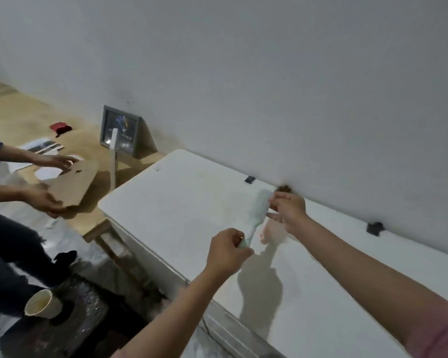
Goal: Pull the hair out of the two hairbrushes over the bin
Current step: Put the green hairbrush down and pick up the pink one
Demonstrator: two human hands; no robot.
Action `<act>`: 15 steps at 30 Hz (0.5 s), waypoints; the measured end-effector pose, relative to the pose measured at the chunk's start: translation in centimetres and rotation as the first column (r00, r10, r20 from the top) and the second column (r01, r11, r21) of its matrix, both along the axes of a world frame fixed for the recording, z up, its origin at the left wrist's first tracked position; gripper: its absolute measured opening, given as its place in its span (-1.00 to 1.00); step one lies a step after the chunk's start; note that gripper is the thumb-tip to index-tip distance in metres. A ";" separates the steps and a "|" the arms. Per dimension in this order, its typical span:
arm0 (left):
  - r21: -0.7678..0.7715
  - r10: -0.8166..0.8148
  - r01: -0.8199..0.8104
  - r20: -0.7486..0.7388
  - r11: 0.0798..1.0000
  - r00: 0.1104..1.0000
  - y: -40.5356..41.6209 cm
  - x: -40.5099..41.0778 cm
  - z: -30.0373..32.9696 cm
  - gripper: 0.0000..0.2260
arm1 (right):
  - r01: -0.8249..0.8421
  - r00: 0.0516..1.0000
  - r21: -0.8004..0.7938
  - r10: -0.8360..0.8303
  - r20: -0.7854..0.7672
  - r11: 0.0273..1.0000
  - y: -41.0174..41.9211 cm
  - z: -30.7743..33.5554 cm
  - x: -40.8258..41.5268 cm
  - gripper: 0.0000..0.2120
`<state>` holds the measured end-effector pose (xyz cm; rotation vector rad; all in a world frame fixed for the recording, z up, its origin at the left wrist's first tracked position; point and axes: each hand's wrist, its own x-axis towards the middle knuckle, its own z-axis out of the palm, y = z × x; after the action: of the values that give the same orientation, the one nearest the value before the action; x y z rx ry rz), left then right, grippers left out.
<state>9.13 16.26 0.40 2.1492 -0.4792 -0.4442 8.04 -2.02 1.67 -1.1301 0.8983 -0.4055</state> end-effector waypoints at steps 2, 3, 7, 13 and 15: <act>0.012 -0.045 0.045 0.022 0.999 0.999 -2.7 -0.9 -0.5 -0.71 | 0.055 0.998 -0.001 -0.055 -0.017 0.998 -2.8 -0.5 -1.4 -0.78; 0.003 -0.053 0.053 0.028 0.999 0.998 -3.4 -1.2 -0.6 -0.72 | 0.073 0.997 0.002 -0.072 -0.025 0.997 -3.7 -0.8 -1.8 -0.78; -0.009 -0.101 0.101 0.058 0.995 0.993 -6.7 -2.6 -1.6 -0.74 | 0.152 0.986 0.016 -0.150 -0.075 0.988 -7.2 -2.3 -3.9 -0.78; 0.013 -0.200 0.200 0.108 0.980 0.974 -9.6 -4.2 -3.2 -0.84 | 0.218 0.962 -0.028 -0.220 -0.164 0.975 -10.3 -4.8 -5.6 -0.81; 0.031 -0.225 0.223 0.123 0.974 0.967 -10.3 -4.4 -3.8 -0.81 | 0.227 0.956 -0.034 -0.229 -0.182 0.973 -10.7 -5.2 -5.7 -0.78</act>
<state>4.71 5.94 -3.44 2.1565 -0.7981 -0.4397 2.33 -12.75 -3.53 -1.0914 1.1981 -0.5013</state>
